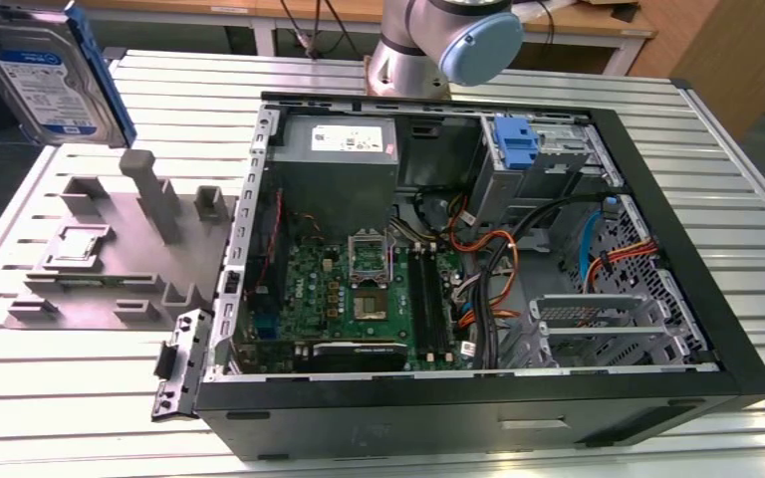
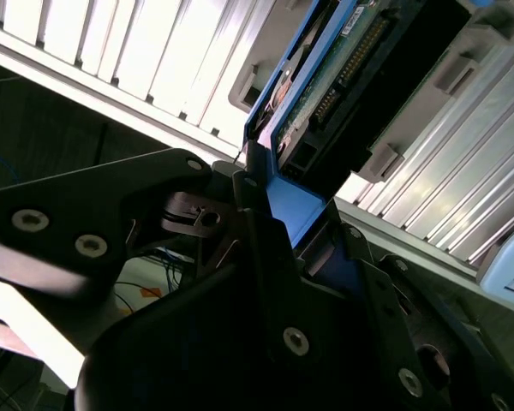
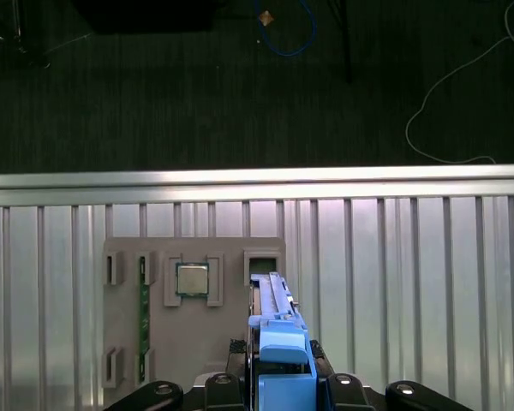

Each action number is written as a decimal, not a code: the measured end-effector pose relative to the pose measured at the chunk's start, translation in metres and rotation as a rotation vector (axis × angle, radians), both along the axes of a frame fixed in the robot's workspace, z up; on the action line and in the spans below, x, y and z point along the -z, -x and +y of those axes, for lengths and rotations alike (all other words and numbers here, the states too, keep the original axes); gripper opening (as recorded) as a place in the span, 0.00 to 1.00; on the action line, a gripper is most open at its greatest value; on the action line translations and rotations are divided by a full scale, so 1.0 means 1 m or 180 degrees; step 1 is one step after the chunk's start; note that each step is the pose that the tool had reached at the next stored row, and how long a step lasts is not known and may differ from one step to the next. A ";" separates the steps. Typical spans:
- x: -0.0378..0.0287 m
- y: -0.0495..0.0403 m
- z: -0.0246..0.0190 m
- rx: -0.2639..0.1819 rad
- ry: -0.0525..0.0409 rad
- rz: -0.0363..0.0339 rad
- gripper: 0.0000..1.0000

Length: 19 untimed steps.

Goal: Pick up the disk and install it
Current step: 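Pick up the disk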

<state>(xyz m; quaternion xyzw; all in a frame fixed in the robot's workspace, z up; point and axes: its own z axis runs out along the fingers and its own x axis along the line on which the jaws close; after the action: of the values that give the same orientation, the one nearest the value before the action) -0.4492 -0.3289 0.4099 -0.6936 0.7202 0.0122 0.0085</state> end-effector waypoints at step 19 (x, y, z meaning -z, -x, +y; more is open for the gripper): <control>-0.0047 0.0000 0.0000 0.0000 0.0000 0.0000 0.37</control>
<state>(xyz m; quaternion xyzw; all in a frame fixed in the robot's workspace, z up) -0.4491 -0.3289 0.4145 -0.6937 0.7202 0.0122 0.0084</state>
